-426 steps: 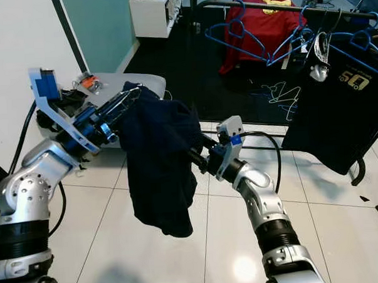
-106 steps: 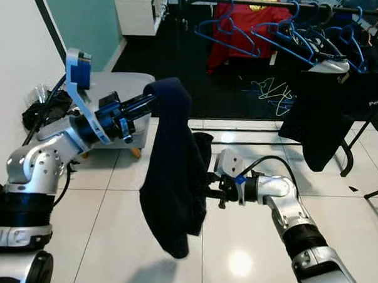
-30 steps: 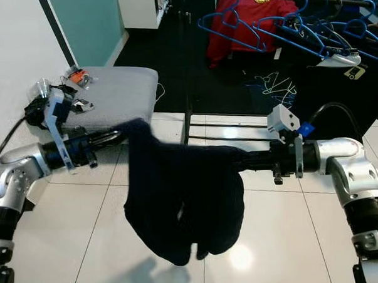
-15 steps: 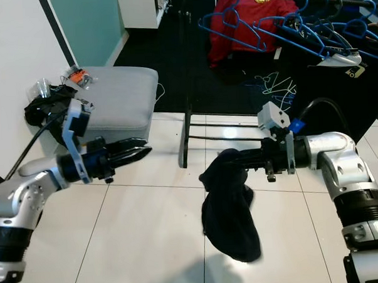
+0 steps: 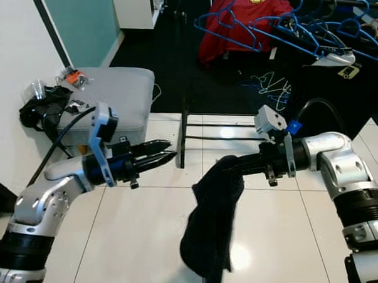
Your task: Hang hanger
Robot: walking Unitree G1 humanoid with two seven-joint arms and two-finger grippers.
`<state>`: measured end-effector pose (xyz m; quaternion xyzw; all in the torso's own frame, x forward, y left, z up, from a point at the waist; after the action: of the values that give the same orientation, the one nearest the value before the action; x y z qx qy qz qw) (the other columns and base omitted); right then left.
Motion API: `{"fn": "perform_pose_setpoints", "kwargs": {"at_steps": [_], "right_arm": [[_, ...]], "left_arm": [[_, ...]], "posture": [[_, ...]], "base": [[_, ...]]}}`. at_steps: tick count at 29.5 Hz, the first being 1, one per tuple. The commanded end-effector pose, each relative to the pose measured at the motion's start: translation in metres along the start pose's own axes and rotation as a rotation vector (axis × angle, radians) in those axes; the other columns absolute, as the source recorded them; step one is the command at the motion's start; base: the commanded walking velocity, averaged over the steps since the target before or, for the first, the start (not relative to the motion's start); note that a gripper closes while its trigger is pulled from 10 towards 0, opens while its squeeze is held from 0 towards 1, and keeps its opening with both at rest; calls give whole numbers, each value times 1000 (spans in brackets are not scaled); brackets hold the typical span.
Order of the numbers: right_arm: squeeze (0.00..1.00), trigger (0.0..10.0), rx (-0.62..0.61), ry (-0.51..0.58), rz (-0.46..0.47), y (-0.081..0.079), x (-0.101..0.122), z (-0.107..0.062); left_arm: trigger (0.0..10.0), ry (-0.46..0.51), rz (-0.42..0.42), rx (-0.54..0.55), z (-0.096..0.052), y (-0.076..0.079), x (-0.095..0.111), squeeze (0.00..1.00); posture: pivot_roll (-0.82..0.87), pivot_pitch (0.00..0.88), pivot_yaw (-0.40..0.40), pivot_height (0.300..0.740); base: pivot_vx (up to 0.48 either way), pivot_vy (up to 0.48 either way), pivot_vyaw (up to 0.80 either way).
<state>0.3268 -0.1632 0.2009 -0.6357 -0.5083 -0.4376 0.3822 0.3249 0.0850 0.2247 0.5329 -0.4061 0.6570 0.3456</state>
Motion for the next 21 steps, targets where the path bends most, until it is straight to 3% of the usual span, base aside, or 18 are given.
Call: {"fn": "perform_pose_setpoints", "kwargs": {"at_steps": [1,2,3,4,5,10,14,19,21], "right_arm": [[0,0,-84,24,-43,11,11,8],[0,0,-84,24,-43,11,11,8],[0,0,-154,39,-40,20,14,14],[0,0,-194,50,-36,25,15,19],[0,0,-214,62,-18,26,17,26],[0,0,-254,89,29,30,20,39],[0,0,-273,150,72,32,30,52],[0,0,-272,157,78,32,31,54],[0,0,-284,172,88,33,35,56]], "left_arm": [[10000,-79,3,72,2,-6,-8,0],[10000,-79,3,72,2,-6,-8,0],[10000,-129,6,156,1,-16,-12,290],[10000,-154,5,213,0,-23,-13,290],[10000,-159,-4,239,0,-25,-12,1000],[10000,-198,19,238,-1,-20,-12,1000],[10000,-292,44,238,0,-15,-21,1000],[10000,-294,39,240,1,-14,-21,1000],[10000,-290,44,253,10,-9,-27,1000]], "posture": [[-80,137,-44,740],[-80,137,-44,740],[-80,137,-44,740],[-80,137,-44,740],[-76,138,-44,740],[-76,139,-45,740],[-73,141,-48,740],[-73,141,-49,740],[-74,142,-49,740]], "base": [[0,0,0],[0,0,0],[0,0,0],[0,0,0],[0,0,0],[0,0,0],[0,0,0],[0,0,0],[0,0,0]]}}
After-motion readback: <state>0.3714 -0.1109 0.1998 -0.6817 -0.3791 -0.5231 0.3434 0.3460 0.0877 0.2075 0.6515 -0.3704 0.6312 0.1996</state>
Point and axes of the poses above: a point about 5 cm out from each wrist's last joint towards the gripper, its own z axis pointing out of the wrist towards the gripper, its own x axis along the axis of the wrist's last joint, y = z × x, the point moved 5 cm from there along z, pointing out of the wrist towards the gripper, and after that the axes turned 7 degrees about z, right-handed, at the moved point
